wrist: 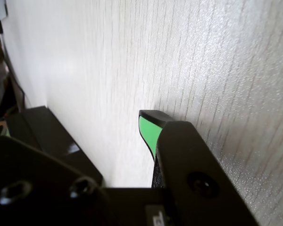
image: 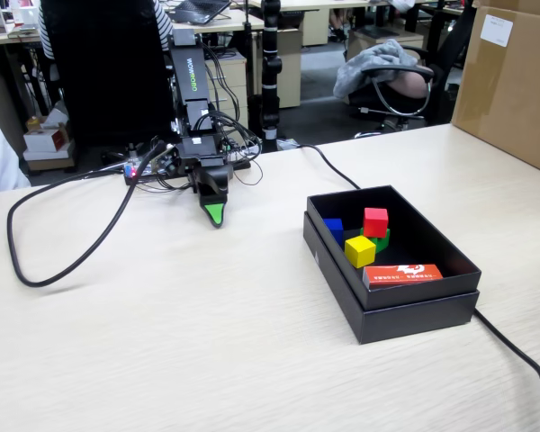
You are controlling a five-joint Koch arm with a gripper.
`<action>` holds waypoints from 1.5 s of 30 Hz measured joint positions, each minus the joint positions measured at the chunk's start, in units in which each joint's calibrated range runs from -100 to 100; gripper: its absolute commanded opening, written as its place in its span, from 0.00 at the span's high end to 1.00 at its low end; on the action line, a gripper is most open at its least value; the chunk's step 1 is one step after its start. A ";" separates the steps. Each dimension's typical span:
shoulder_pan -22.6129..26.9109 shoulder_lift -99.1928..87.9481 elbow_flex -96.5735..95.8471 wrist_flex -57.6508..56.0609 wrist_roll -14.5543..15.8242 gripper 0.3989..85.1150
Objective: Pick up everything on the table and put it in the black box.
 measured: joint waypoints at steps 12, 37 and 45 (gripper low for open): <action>0.73 -0.78 -0.09 -4.57 -0.15 0.41; 0.63 -0.78 -0.09 -4.57 -0.10 0.41; 0.68 -0.78 -0.09 -4.57 -0.10 0.41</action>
